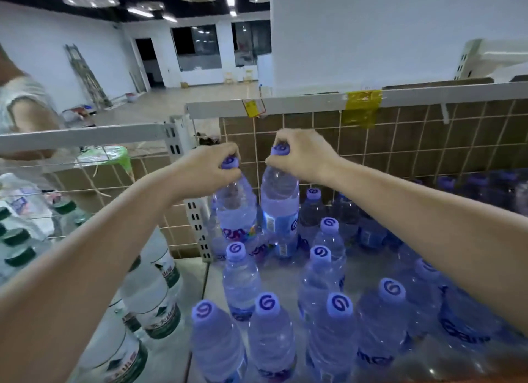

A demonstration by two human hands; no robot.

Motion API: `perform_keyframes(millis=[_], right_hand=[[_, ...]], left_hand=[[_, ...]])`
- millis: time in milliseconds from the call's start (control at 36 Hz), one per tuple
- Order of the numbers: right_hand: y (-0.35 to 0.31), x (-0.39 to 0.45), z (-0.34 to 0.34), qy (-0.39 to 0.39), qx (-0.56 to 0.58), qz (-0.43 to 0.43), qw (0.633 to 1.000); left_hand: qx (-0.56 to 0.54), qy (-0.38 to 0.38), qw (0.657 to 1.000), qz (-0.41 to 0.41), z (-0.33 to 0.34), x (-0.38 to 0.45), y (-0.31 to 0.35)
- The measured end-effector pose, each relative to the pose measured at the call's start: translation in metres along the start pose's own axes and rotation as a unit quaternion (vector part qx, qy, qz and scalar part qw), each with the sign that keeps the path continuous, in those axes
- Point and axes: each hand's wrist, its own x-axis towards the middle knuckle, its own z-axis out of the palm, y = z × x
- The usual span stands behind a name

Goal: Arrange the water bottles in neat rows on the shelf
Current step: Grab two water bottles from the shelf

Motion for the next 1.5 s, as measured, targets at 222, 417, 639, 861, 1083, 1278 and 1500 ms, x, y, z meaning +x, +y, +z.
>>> perform_keyframes(millis=[222,417,639,861,1083,1278,1500], right_hand=[[-0.004,0.000,0.066,-0.177,-0.133,0.000,0.975],[-0.002,-0.007,0.094,-0.231,-0.140,0.009,0.963],[-0.010,-0.005,0.106,-0.245,-0.123,0.059,0.960],[-0.010,-0.004,0.098,-0.300,-0.064,0.079,0.949],[-0.012,-0.009,0.097,-0.290,-0.073,0.016,0.954],[-0.008,-0.011,0.099,-0.281,-0.085,0.025,0.956],[-0.004,-0.008,0.070,-0.326,-0.006,0.065,0.943]], left_hand=[[0.067,-0.105,0.992,0.021,0.031,0.002,-0.048],[0.122,-0.224,0.966,0.025,0.062,0.007,-0.058],[0.109,-0.240,0.965,0.005,0.063,0.009,-0.065],[0.115,-0.240,0.964,-0.001,0.064,0.004,-0.068],[0.104,-0.205,0.973,-0.001,0.066,0.000,-0.070],[0.089,-0.204,0.975,-0.026,0.071,-0.004,-0.070],[0.152,-0.176,0.972,-0.024,0.058,-0.003,-0.054]])
